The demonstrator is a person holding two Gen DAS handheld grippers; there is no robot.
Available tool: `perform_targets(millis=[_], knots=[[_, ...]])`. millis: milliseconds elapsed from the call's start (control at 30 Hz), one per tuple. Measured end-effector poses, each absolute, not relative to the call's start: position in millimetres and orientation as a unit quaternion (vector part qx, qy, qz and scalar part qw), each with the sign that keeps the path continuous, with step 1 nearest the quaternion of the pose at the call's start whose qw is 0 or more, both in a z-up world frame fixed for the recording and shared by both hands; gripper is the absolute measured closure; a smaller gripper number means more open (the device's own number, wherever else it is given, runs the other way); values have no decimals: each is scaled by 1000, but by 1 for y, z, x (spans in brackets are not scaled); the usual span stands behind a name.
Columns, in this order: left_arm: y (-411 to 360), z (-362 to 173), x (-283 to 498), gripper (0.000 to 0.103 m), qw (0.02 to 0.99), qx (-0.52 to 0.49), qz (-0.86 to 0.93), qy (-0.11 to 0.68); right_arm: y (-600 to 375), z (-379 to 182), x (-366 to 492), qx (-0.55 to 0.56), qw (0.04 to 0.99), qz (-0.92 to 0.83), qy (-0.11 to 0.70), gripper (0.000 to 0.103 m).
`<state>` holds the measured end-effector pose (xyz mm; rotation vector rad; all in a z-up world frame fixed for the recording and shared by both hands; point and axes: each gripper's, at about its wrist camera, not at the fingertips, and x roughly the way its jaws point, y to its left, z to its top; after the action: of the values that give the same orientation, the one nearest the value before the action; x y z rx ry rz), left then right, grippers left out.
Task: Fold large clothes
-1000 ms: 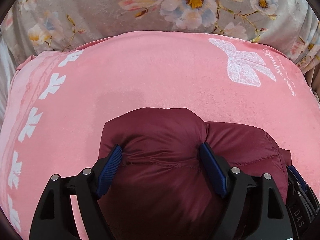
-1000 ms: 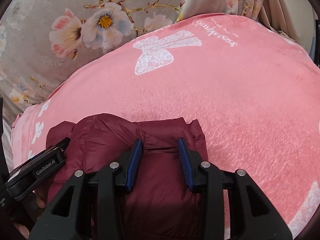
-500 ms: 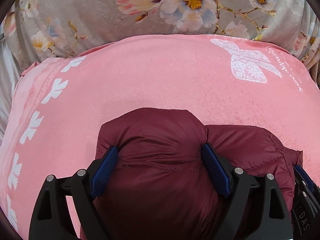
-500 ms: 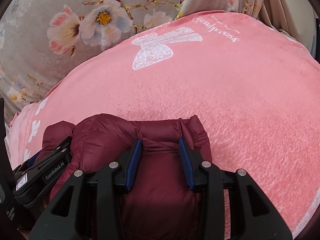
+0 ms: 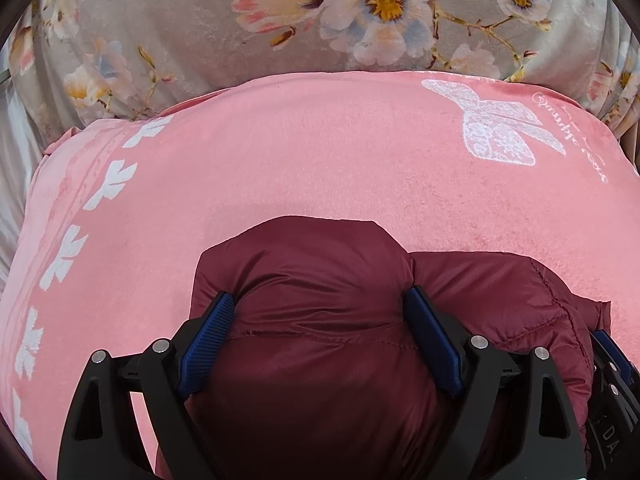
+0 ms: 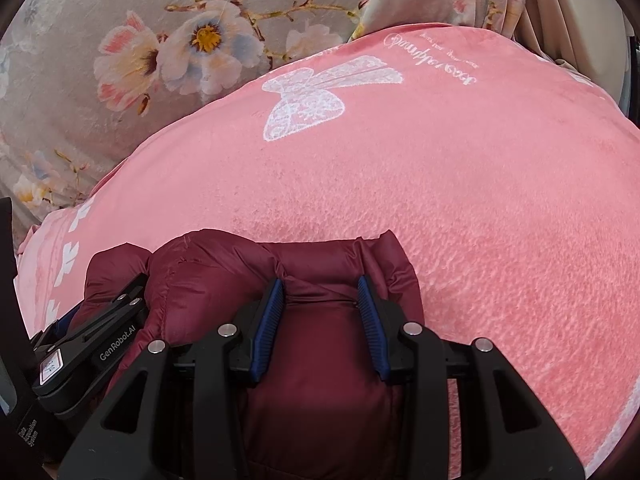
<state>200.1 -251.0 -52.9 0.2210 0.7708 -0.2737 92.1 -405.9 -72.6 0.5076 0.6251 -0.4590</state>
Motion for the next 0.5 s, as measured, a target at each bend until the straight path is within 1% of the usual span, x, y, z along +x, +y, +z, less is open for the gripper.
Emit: perform_targets(millis=[367,500], knots=[[-255,-54,204,17,913,110,-125,372,-409,-75,91,263,894,-216,293,65],[-244,-47,197,16,903,105,-139,392,-402,-61,71,251,890,-230,305,65]])
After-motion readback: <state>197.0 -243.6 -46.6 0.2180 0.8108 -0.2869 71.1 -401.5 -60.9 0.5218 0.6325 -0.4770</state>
